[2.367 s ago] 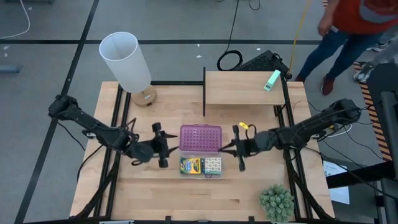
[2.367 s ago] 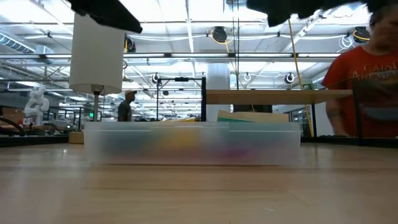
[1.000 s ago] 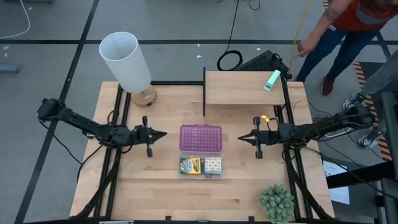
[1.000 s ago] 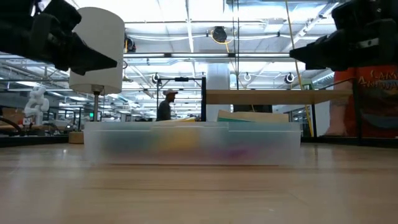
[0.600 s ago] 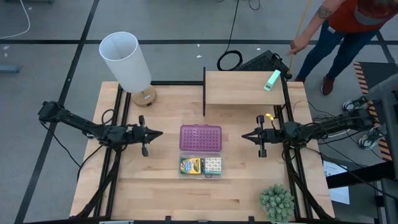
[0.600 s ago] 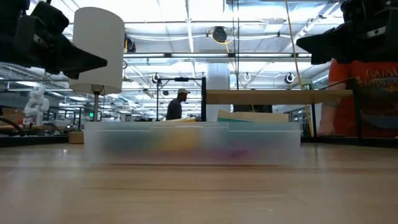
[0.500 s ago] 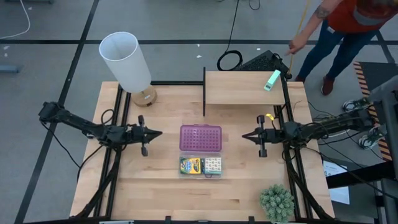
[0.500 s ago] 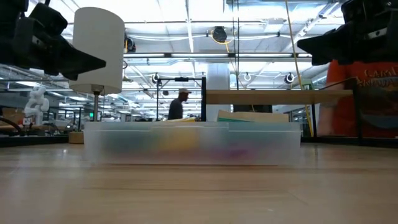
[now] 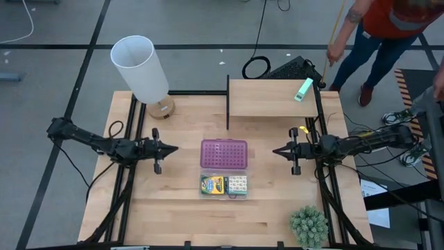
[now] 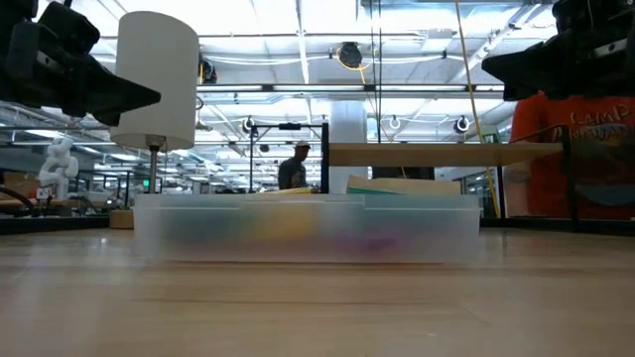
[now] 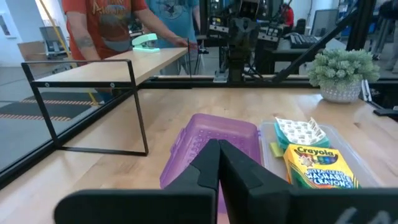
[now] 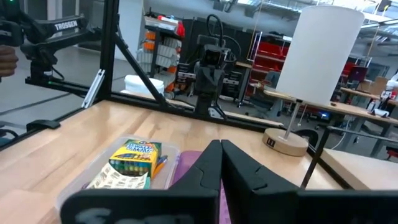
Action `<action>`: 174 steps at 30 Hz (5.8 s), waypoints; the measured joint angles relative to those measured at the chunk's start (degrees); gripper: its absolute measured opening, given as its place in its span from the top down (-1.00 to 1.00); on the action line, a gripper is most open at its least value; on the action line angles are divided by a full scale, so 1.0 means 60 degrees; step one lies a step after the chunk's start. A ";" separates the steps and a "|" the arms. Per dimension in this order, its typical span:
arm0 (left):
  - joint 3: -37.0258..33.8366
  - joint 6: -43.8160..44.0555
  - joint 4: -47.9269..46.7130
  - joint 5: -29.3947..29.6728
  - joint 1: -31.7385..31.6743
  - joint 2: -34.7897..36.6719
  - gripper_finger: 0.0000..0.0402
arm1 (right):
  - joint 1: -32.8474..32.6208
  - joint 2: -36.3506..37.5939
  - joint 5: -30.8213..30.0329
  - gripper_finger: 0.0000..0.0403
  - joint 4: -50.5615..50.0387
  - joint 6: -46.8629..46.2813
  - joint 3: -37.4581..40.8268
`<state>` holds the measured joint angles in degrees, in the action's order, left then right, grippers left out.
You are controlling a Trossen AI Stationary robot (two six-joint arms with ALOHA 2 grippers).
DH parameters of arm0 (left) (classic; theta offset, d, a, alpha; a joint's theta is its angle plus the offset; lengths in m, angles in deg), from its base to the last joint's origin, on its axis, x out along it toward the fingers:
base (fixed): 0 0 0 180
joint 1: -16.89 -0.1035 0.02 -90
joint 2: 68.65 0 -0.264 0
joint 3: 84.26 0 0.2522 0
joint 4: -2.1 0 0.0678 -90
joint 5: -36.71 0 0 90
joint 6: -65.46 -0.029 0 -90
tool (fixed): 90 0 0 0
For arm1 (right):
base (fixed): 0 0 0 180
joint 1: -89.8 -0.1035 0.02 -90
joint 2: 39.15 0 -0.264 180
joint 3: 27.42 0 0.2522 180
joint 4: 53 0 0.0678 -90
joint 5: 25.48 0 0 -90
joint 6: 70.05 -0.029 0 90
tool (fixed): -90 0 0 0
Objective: Pack school essentials
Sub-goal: Return to Home Position
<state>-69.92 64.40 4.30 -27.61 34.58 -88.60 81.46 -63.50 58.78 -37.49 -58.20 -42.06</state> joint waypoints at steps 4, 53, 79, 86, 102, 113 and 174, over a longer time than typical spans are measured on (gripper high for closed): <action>0.0000 0.0005 -0.0223 -0.0037 0.0003 0.0440 0.99 | 0.0000 0.0465 0.0000 1.00 -0.0367 -0.0006 0.0000; 0.0007 0.0131 -0.1846 -0.0052 0.0000 0.2037 0.94 | 0.0968 0.4041 0.1147 1.00 -0.4241 0.0493 0.0011; 0.0007 0.0172 -0.1862 -0.0037 0.0003 0.2037 0.94 | 0.2637 0.4037 0.2739 1.00 -0.4418 0.0391 0.0011; 0.0007 -0.0096 -0.1956 -0.0045 0.0003 0.2037 0.97 | 0.2634 0.4037 0.2732 1.00 -0.4417 0.0391 0.0011; 0.0011 -0.1066 -0.2025 -0.1070 -0.0008 0.3082 0.98 | 0.2634 0.4033 0.2732 1.00 -0.4356 0.0391 0.0004; 0.0036 -0.1716 -0.2196 -0.1619 -0.0693 0.3301 0.99 | 0.2630 0.4026 0.2725 1.00 -0.4349 0.0391 0.0007; -0.0004 -0.0788 -0.2527 -0.4535 -0.3212 0.3261 0.99 | 0.2630 0.4028 0.2721 1.00 -0.4345 0.0391 0.0008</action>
<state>-69.95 59.68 -10.87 -54.82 15.31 -69.03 97.25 -39.33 75.11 -63.56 -55.85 -42.01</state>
